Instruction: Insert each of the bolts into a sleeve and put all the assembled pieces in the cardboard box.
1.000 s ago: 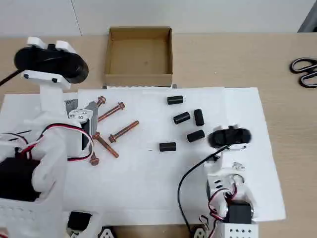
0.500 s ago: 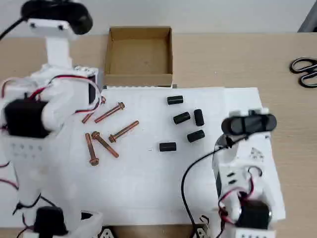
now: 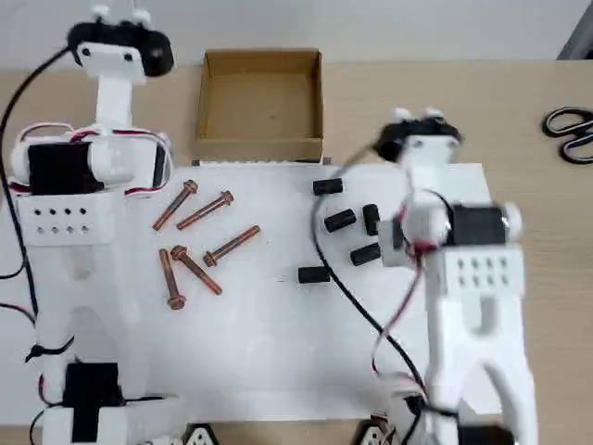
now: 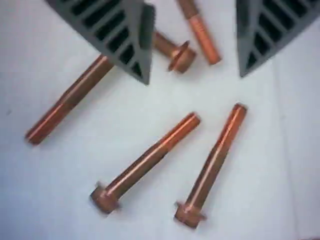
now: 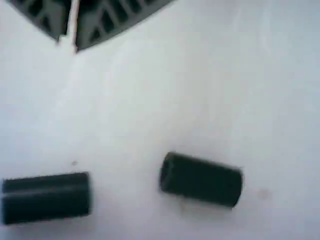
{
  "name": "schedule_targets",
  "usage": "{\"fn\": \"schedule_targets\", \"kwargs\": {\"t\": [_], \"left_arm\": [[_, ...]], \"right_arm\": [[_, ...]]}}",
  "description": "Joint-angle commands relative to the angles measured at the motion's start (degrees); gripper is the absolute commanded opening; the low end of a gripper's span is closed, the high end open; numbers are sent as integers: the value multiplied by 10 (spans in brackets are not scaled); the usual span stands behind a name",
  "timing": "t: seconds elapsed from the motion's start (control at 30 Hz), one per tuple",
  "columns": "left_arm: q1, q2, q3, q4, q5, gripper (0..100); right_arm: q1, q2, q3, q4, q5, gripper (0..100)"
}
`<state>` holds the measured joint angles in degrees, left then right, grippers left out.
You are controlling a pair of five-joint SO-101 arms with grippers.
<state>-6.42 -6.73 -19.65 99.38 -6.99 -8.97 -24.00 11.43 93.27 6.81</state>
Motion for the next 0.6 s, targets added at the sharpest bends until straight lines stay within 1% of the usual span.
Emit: {"fn": "schedule_targets", "kwargs": {"t": [0.0, 0.1, 0.13, 0.27, 0.37, 0.57], "left_arm": [[-12, -3, 41, 11, -46, 108], [-10, -3, 95, 11, -81, 108], [-9, -3, 110, 11, -90, 108], [-10, 1, 151, 4, -124, 108], [-11, -3, 174, 5, -152, 108], [-10, 0, 216, 5, -161, 111]], "right_arm": [[-60, 44, -47, 11, 84, 4], [-105, 51, -47, 22, 191, 7], [-120, 53, -47, 23, 209, 20], [-164, 56, -45, 21, 219, 128], [-183, 62, -29, 5, 264, 184], [-210, 81, -18, -20, 343, 191]]}}
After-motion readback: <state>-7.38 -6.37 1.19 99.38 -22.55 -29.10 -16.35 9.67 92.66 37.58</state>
